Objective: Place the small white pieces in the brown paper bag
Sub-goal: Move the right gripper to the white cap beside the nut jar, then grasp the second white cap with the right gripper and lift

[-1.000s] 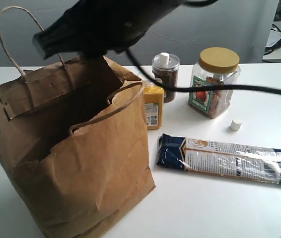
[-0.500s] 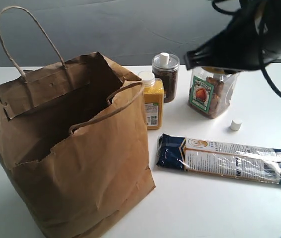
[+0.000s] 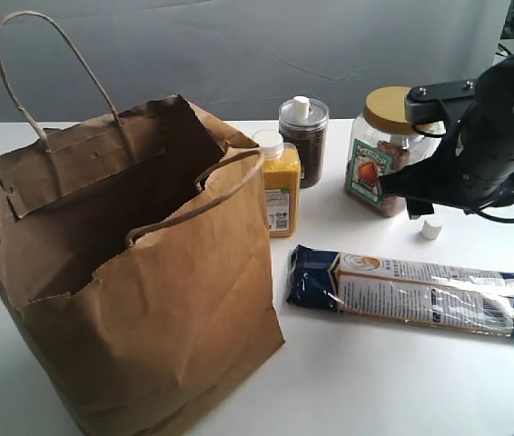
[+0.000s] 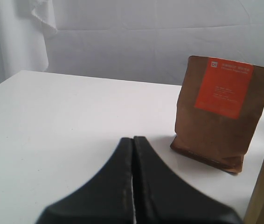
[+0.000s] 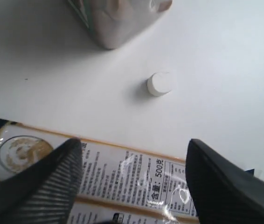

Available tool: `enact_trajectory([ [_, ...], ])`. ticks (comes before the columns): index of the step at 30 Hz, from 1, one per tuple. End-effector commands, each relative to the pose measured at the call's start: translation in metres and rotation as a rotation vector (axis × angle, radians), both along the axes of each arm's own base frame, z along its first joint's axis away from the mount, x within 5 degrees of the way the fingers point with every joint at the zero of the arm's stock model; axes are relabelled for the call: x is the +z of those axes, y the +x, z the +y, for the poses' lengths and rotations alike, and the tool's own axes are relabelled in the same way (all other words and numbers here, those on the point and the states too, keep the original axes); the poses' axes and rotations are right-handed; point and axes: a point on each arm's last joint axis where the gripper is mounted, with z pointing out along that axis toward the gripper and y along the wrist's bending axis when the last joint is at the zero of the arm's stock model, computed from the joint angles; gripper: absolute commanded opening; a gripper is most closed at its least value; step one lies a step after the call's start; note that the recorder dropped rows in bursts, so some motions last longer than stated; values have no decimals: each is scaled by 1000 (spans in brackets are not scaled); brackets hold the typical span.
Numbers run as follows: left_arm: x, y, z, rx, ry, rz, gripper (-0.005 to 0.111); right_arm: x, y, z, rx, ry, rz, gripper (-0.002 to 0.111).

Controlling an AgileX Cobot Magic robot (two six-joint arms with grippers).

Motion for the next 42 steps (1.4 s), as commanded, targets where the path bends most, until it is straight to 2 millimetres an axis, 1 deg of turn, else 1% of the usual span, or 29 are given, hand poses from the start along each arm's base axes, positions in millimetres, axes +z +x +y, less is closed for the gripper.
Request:
enact_trajectory([
  [1, -1, 0, 0, -4, -11, -4, 0, -25, 18, -6, -16, 21, -5, 60],
  [5, -1, 0, 0, -4, -11, -4, 0, -42, 30, -10, -27, 38, -13, 60],
  [8, -1, 0, 0, -4, -11, -4, 0, -51, 38, -14, -30, 51, -30, 60],
  [13, -1, 0, 0, -4, -11, -4, 0, -61, 53, -13, -45, 49, -28, 59],
  [18, -1, 0, 0, -4, -11, -4, 0, -69, 67, -10, -35, -9, -12, 59],
  [19, -1, 0, 0, -4, -11, -4, 0, -69, 68, -9, -37, -16, -8, 59],
  [25, -1, 0, 0, -4, -11, -4, 0, -82, 70, -10, -42, -50, 34, 58],
  [27, -1, 0, 0, -4, -11, -4, 0, -86, 70, -10, -33, -60, 42, 51],
  [33, -1, 0, 0, -4, -11, -4, 0, -89, 70, -11, -31, -63, 47, 16],
  [36, -1, 0, 0, -4, -11, -4, 0, -89, 70, -11, -38, -63, 54, 2],
  [37, -1, 0, 0, -4, -11, -4, 0, -87, 69, -11, -40, -61, 52, 0],
  [40, -1, 0, 0, -4, -11, -4, 0, -83, 67, -10, -35, -54, 57, 0],
  [42, -1, 0, 0, -4, -11, -4, 0, -77, 62, -9, -27, -44, 47, 0],
])
